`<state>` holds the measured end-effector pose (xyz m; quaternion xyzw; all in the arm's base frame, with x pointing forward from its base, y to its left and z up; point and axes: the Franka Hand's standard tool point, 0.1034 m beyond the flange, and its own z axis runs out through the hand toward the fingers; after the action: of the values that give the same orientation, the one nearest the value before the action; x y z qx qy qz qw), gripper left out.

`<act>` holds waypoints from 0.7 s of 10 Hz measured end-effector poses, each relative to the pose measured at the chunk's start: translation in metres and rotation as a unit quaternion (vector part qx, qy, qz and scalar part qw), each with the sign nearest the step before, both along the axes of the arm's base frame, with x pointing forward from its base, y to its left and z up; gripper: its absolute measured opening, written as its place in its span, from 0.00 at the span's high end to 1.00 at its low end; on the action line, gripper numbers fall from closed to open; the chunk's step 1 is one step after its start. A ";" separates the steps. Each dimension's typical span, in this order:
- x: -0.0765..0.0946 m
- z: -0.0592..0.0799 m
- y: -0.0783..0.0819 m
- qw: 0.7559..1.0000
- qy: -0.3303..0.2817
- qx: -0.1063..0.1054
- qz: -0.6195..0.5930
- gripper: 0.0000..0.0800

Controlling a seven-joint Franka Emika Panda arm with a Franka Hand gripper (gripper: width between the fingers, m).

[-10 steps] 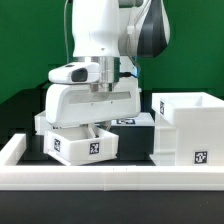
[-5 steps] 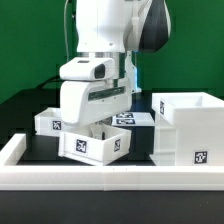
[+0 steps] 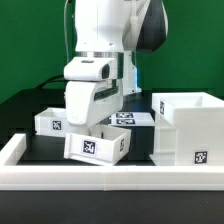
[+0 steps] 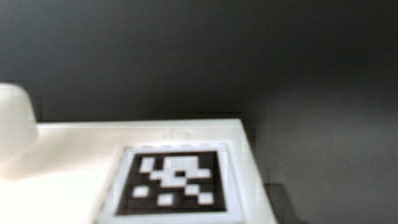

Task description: Assemble drawer

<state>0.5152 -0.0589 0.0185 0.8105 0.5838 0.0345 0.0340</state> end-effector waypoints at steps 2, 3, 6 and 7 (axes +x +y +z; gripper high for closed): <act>0.007 0.003 0.006 1.000 0.002 -0.006 0.028 0.95; 0.008 0.003 0.006 0.999 0.004 -0.008 0.039 0.95; 0.008 0.002 0.002 0.999 0.010 -0.008 0.040 0.95; 0.007 0.002 -0.006 0.999 0.011 -0.008 0.036 0.95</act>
Offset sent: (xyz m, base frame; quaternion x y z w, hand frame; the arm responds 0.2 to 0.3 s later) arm 0.0139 -0.0025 -0.0001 0.0266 -0.0309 -0.1075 0.9934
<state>0.5220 -0.0648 0.0206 0.7889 0.6132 0.0224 0.0331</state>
